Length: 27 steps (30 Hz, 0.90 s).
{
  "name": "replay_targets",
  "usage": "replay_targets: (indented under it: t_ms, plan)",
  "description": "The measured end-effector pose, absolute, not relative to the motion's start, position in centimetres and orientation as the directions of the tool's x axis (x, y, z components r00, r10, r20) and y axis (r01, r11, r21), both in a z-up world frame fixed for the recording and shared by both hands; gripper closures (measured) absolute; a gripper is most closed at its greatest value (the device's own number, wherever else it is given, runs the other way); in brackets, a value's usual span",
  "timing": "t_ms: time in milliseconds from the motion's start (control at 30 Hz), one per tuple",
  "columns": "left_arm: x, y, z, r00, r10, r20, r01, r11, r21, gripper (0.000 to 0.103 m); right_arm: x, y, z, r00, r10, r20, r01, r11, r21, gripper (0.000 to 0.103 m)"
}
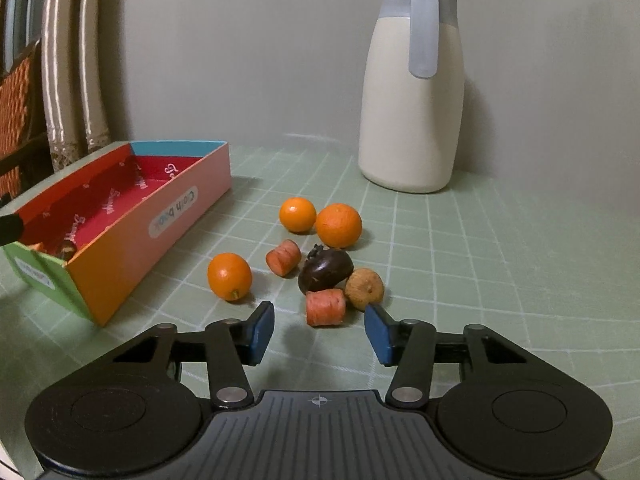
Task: Organize fruits
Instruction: 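Close the right tool on a carrot piece, then carry the carrot piece into the box and open the right tool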
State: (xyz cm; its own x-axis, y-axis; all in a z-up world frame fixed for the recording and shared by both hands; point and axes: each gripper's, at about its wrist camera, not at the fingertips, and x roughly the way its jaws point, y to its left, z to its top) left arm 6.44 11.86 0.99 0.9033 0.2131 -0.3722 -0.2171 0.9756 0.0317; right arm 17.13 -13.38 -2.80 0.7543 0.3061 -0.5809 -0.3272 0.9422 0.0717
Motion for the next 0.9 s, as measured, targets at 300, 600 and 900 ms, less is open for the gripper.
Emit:
replay_targets:
  t_ms: [300, 600, 900]
  plan:
    - [6.2, 12.8, 0.9, 0.9, 0.222, -0.376, -0.227, 0.973, 0.032, 0.006, 18.7, -13.0, -3.5, 0.734, 0.283, -0.617, -0.296, 0.951, 0.084, 0.062]
    - [5.7, 14.4, 0.8, 0.889, 0.252, -0.382, -0.26, 0.965, 0.03, 0.006, 18.3, -11.9, -2.9, 0.759, 0.308, -0.573, -0.318, 0.944, 0.087, 0.08]
    - [4.8, 16.7, 0.8, 0.872, 0.301, -0.387, -0.32, 0.947, 0.017, 0.006, 15.4, -8.0, -0.4, 0.8, 0.437, -0.411, -0.425, 0.896, 0.126, 0.08]
